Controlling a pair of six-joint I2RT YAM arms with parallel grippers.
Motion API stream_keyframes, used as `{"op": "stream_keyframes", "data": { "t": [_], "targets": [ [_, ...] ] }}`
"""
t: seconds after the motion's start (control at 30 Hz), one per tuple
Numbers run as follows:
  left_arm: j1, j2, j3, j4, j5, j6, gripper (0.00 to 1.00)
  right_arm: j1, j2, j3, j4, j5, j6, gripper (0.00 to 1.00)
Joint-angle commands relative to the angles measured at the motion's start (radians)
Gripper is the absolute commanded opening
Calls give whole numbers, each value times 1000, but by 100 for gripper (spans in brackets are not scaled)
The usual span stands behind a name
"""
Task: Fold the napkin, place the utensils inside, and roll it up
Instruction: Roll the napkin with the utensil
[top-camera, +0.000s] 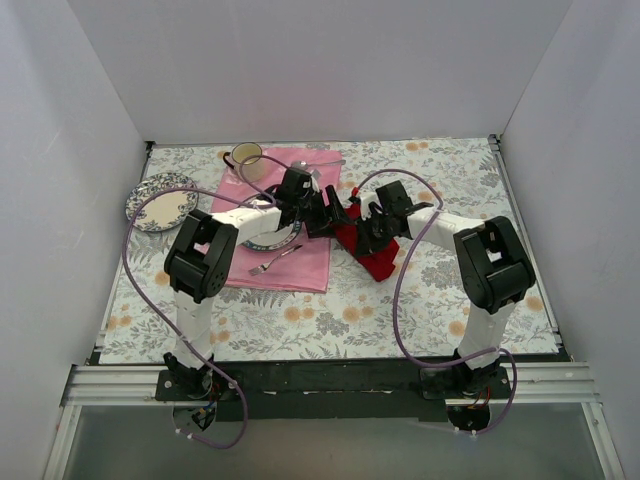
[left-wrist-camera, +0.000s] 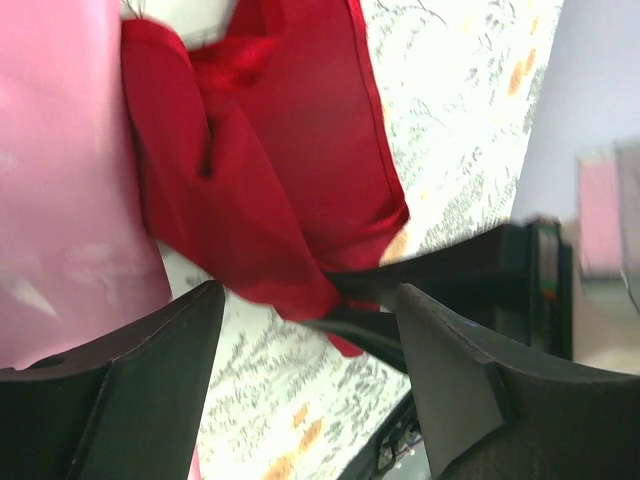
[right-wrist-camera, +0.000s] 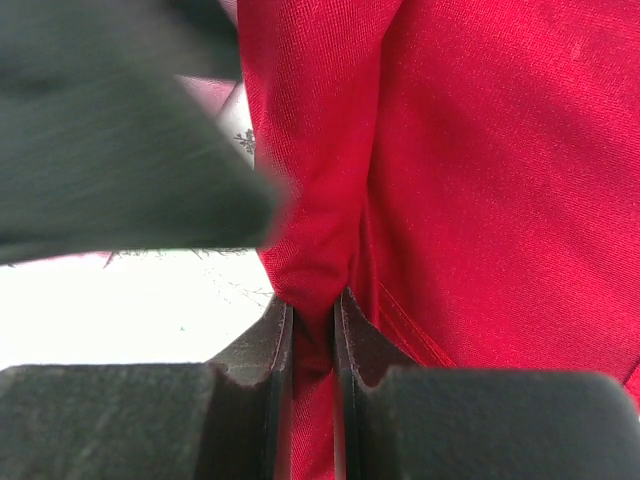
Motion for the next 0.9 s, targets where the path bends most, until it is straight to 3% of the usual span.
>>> {"op": "stream_keyframes", "data": {
  "t": [0.0,0.23,0.53,0.87],
  "targets": [
    [-8,-147,-38,24,20,30,70,-8,43,-10,-122,-34,36,1],
    [-57,-19,88,-67,-19,54,78,-10,-42,-82,-74,76,105,1],
    [-125,102,215,-174,-59,85,72,-1,-187,-220,-8,276,221,1],
    [-174,139,271,-144,-9,85,73,4,-306,-326,33,459,287,1]
  ]
}}
